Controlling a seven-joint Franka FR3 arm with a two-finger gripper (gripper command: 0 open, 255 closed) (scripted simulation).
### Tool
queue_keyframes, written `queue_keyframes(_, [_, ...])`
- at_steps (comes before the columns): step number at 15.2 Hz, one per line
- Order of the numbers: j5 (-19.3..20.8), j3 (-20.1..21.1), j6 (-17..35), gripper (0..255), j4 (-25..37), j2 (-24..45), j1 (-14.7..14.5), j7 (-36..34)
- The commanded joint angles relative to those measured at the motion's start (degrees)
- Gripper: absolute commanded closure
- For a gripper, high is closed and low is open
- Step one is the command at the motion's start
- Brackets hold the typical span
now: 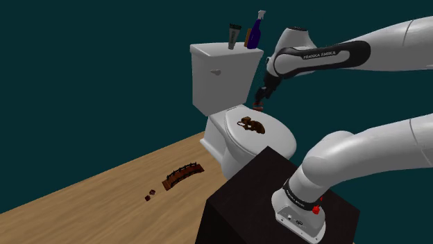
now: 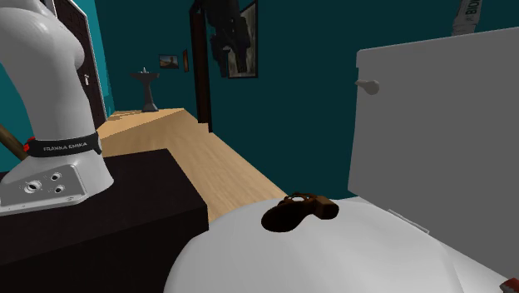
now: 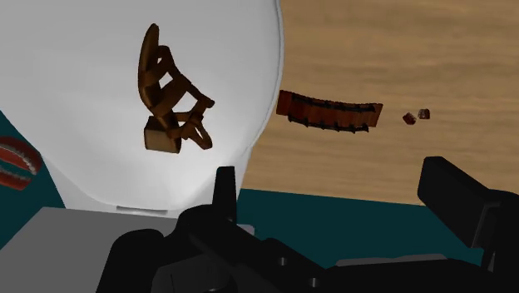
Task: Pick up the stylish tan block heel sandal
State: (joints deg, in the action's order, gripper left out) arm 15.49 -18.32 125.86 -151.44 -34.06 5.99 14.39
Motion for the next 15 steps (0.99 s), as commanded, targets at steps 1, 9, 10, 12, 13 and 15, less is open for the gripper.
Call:
queue_keyframes(1, [0.74, -2.56, 3.52, 0, -0.27, 3.21, 0.41, 2.54])
queue_keyframes(9, [-1.92, -12.81, 17.93, 0, 1.60, 20.06, -0.94, 14.31])
queue_keyframes(10, [-3.31, -14.12, 19.63, 0, 2.18, 22.55, -1.47, 16.39])
queue_keyframes(12, [-7.35, -16.51, 22.86, 0, 3.58, 27.81, -2.58, 21.36])
queue_keyframes(13, [-10.10, -17.50, 24.33, 0, 4.40, 30.59, -3.10, 24.32])
queue_keyframes(15, [-17.00, -18.44, 26.84, 0, 6.35, 36.40, -3.41, 31.18])
